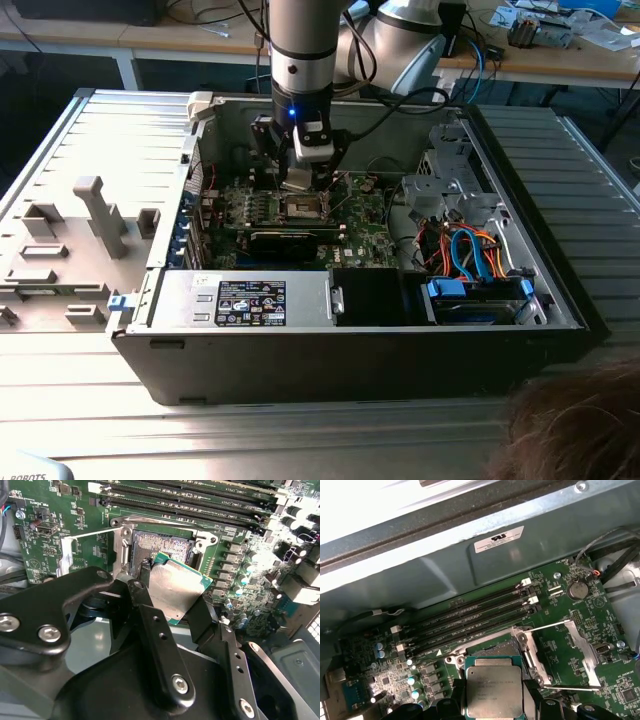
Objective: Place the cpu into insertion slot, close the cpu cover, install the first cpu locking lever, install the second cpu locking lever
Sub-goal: 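Place the cpu into insertion slot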
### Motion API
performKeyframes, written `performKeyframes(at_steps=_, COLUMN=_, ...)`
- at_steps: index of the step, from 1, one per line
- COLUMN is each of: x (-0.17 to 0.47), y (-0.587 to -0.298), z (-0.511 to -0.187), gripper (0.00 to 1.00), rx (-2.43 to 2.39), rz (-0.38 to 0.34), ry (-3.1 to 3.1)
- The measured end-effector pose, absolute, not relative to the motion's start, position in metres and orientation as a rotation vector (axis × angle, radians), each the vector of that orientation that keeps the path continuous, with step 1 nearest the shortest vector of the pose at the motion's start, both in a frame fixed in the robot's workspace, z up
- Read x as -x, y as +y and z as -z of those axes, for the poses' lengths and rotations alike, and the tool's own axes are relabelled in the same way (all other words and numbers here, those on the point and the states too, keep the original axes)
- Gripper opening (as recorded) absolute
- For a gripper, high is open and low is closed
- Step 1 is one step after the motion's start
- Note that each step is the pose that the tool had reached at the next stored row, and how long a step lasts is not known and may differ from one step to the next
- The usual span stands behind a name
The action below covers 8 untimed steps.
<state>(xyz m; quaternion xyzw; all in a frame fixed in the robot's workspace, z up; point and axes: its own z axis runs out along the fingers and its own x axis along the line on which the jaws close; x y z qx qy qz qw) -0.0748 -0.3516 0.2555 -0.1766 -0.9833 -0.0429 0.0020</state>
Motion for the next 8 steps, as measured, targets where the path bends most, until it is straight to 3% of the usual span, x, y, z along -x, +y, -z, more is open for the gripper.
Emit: performKeyframes(at_steps=8, x=0.0748, y=-0.3516, z=-0.2549, gripper=0.54, rx=0.597, rz=0.135, ry=-3.078)
